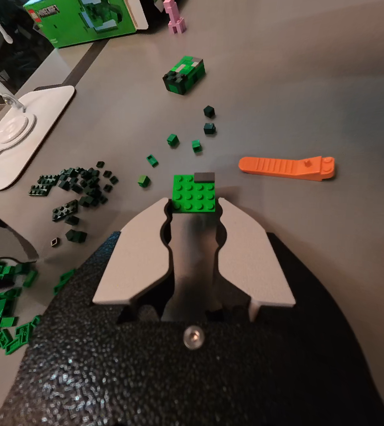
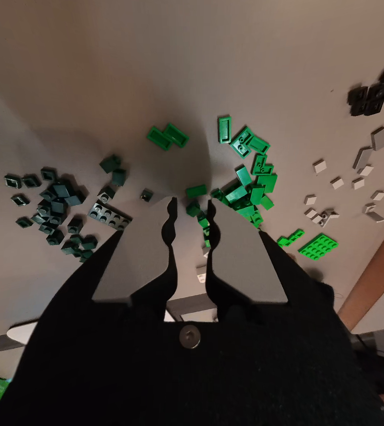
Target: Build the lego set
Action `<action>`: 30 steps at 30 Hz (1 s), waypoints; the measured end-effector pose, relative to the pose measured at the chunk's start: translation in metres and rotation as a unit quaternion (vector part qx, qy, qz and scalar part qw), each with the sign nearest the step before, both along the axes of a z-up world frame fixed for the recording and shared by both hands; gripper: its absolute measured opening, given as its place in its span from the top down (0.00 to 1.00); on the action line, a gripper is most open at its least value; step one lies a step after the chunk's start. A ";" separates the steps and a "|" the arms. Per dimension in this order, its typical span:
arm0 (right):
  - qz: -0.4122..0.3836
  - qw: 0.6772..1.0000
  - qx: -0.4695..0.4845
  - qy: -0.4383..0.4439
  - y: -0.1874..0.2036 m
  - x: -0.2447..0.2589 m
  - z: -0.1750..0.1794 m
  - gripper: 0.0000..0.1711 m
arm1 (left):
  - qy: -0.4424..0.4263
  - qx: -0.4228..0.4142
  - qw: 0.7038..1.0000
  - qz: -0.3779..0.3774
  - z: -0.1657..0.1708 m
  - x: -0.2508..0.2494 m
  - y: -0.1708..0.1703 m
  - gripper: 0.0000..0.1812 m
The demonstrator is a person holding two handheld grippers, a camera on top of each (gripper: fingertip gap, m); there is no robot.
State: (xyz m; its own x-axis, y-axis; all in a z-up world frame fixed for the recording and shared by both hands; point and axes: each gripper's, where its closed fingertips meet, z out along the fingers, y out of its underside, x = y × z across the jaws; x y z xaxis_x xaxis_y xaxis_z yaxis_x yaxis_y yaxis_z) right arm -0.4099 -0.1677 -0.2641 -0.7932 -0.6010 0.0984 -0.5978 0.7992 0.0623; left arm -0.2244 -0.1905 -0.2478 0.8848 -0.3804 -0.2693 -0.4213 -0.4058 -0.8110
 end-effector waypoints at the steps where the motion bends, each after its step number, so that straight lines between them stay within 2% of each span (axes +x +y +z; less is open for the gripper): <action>1: 0.001 1.000 -0.002 0.000 -0.001 0.000 0.000 0.86 | 0.002 -0.001 1.000 0.000 0.000 0.000 0.000 0.81; 15: 0.019 1.000 0.001 -0.006 -0.006 -0.002 -0.005 0.87 | 0.007 -0.007 1.000 -0.002 -0.003 0.001 0.000 0.81; 21: -0.007 1.000 0.007 -0.021 -0.002 0.001 -0.005 0.89 | 0.007 -0.008 1.000 -0.002 -0.003 0.001 0.000 0.81; 30: 0.004 1.000 -0.002 -0.014 -0.001 -0.004 -0.006 0.89 | 0.012 -0.012 1.000 -0.004 -0.005 0.001 0.000 0.81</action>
State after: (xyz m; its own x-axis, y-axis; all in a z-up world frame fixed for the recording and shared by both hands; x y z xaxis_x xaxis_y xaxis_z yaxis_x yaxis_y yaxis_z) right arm -0.4141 -0.1689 -0.2702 -0.7910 -0.6068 0.0785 -0.6055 0.7948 0.0419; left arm -0.2233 -0.1910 -0.2526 0.8747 -0.3946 -0.2812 -0.4444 -0.4221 -0.7901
